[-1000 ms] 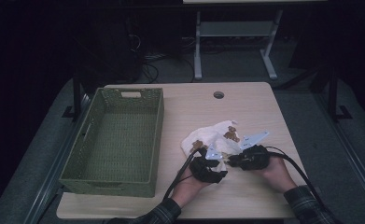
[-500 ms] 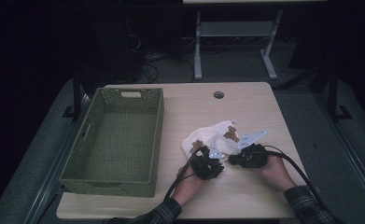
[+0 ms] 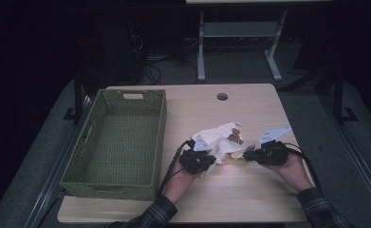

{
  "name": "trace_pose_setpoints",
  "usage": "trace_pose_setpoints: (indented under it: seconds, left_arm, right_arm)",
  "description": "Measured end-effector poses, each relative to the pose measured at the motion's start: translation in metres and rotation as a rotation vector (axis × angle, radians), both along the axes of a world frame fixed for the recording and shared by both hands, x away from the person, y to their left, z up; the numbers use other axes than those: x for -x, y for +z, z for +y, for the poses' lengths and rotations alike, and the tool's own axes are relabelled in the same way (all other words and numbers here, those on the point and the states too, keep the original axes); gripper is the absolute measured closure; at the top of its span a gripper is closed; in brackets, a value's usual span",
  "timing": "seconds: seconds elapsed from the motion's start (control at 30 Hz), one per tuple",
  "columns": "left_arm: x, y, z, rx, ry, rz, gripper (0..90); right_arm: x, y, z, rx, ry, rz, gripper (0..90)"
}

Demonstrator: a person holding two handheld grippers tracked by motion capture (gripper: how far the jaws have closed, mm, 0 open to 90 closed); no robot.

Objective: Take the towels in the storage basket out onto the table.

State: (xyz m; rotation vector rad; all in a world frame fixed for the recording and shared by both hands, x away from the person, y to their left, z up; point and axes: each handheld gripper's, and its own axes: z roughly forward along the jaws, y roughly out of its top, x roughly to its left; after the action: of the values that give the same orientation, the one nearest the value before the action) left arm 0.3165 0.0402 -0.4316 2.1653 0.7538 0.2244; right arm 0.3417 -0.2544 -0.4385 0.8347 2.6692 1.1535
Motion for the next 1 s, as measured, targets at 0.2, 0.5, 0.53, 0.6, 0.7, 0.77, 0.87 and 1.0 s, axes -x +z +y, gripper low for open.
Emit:
trace_pose_setpoints:
  seconds: [0.2,0.5,0.53,0.6,0.7,0.77,0.87,1.0]
  left_arm:
    - [-0.005,0.0,0.01,-0.004,0.065,-0.002,86.0]
    - [-0.009,0.0,0.016,-0.018,0.12,-0.011,85.9]
    - [-0.009,-0.001,0.016,-0.019,0.131,-0.007,86.0]
    - [-0.011,-0.001,0.018,-0.034,0.144,-0.016,86.0]
    - [-0.014,-0.002,0.018,-0.031,0.187,-0.024,86.1]
    - [-0.017,-0.004,0.019,-0.036,0.205,-0.021,86.1]
    - [-0.023,-0.012,0.018,-0.064,0.226,-0.013,85.9]
    - [-0.029,-0.021,0.017,-0.093,0.234,0.004,83.2]
  right_arm:
    - [0.001,0.004,-0.017,-0.009,-0.04,-0.001,84.3]
    - [0.005,0.006,-0.056,-0.025,-0.117,0.003,84.6]
    - [0.005,0.005,-0.06,-0.024,-0.126,0.003,84.6]
    - [0.007,0.004,-0.068,-0.021,-0.14,0.006,84.6]
    - [0.011,0.002,-0.08,-0.011,-0.164,0.019,84.8]
    - [0.013,0.001,-0.088,-0.012,-0.182,0.029,84.9]
    - [0.011,-0.003,-0.094,0.002,-0.207,0.044,84.8]
    - [0.004,-0.014,-0.093,0.049,-0.212,0.078,84.8]
